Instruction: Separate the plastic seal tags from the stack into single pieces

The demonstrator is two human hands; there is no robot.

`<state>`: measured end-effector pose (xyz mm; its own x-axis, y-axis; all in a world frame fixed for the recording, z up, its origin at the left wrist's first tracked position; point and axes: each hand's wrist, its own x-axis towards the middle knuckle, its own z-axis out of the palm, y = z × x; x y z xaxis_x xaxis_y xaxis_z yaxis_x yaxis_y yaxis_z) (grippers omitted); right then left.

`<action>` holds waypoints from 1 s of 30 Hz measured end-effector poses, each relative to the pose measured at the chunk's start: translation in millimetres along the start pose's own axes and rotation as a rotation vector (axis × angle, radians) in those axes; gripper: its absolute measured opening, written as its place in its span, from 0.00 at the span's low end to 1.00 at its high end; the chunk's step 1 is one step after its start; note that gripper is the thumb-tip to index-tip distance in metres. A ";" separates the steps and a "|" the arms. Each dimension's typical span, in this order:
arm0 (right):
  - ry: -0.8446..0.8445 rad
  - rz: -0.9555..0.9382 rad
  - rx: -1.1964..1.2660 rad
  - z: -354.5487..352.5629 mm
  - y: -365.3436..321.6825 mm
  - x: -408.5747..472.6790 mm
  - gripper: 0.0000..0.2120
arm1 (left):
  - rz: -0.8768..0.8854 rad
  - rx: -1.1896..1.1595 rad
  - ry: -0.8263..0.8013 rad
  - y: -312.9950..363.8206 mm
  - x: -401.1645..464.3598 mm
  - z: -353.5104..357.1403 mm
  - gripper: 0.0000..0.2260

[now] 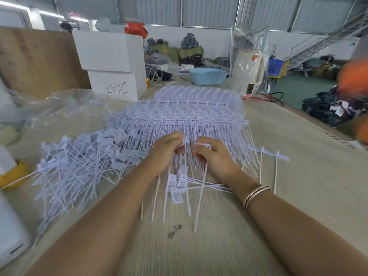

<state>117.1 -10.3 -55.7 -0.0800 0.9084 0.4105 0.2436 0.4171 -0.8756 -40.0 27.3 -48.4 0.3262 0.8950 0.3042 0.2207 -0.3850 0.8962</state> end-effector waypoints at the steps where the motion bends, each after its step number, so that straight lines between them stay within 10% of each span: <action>1: -0.012 0.012 -0.100 -1.6 1.6 0.4 0.10 | 0.014 0.037 -0.024 -0.4 -1.2 1.5 0.14; 7: 0.065 0.014 -0.149 -0.4 1.7 -2.2 0.02 | 0.086 0.168 -0.026 2.5 -7.0 4.0 0.15; 11: 0.003 0.117 -0.225 2.5 3.8 -1.9 0.19 | 0.172 0.219 -0.049 4.6 -8.4 7.8 0.12; 19: -0.069 0.124 -0.034 3.3 -4.4 -3.4 0.17 | 0.205 0.664 -0.053 1.4 -8.0 -2.9 0.15; 30: -0.054 0.094 0.032 1.4 -7.1 -3.3 0.12 | 0.097 -0.007 -0.093 7.4 -8.5 3.4 0.11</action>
<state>114.2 -16.2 -51.2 -0.1102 0.9433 0.3130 0.2211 0.3303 -0.9176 -38.0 16.1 -45.5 0.4299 0.8285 0.3588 0.1770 -0.4670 0.8663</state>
